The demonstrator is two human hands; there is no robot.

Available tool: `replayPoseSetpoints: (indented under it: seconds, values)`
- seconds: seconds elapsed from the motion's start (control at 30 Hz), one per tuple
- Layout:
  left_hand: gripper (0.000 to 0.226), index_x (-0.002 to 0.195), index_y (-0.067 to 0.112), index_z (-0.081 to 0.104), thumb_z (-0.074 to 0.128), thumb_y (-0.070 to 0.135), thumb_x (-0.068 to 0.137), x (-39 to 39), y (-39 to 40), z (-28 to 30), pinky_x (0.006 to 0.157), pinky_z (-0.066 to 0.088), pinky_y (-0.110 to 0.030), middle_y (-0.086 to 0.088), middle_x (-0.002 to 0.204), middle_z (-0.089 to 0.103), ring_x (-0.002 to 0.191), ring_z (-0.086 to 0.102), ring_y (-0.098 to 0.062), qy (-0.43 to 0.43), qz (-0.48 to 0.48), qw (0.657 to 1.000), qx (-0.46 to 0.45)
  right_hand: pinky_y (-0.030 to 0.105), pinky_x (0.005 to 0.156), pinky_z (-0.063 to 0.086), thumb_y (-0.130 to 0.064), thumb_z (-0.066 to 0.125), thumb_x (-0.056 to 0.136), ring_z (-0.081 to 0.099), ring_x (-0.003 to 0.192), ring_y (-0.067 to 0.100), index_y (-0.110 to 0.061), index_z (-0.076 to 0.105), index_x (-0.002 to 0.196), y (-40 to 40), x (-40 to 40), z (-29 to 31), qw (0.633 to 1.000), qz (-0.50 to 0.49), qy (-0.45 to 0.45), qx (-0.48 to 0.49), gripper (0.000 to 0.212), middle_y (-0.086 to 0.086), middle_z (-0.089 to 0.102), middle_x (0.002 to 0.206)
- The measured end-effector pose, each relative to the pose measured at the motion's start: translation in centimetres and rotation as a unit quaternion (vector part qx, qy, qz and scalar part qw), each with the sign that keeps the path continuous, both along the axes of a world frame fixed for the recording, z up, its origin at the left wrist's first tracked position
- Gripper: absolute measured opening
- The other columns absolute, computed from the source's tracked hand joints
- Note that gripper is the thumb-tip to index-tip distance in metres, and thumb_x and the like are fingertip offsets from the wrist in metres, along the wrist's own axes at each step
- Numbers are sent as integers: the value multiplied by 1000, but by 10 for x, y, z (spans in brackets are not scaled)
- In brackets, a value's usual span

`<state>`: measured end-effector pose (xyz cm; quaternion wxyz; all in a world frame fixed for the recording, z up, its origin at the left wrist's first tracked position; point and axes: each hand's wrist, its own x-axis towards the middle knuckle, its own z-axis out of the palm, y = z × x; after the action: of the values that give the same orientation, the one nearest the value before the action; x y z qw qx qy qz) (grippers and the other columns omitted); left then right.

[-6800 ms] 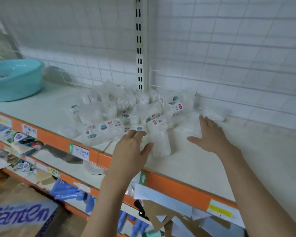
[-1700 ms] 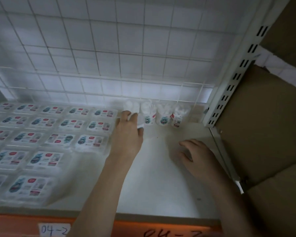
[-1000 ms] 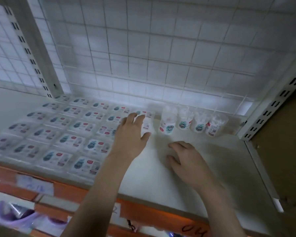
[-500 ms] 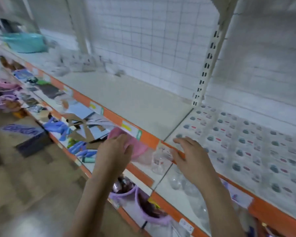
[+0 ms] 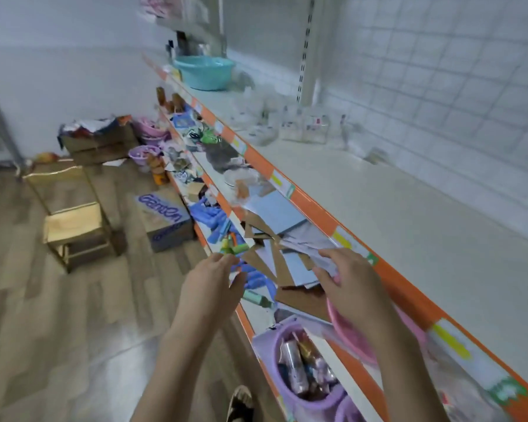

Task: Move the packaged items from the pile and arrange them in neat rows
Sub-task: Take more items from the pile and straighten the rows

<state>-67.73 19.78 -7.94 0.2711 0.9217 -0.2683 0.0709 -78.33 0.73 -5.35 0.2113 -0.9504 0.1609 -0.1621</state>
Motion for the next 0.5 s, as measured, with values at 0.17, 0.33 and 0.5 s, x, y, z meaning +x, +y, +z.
replayPoseSetpoints:
  seconds: [0.17,0.33,0.5]
  values:
    - [20,100,18,60,49,30,90,128,-10,15,67,47,-33,-1,96,59,87,58,-22,-39,3,998,55,28,90,38,-23,57,88,53,109,23,-11,59,118,-16,127,4,999,1,-33,22,32,6,60,119]
    - [26,112,17,59,51,30,92,218,-27,42,65,42,-28,-2,106,61,88,59,-22,-51,29,998,29,28,91,37,-25,54,90,50,112,21,-13,56,122,-34,220,13,999,5,-31,15,34,3,58,121]
    - [25,110,18,58,48,32,92,289,-44,25,66,45,-29,-1,107,61,88,58,-21,-1,15,998,57,26,89,38,-26,55,90,50,110,20,-13,56,123,-50,286,9,1000,-5,2,15,35,2,59,119]
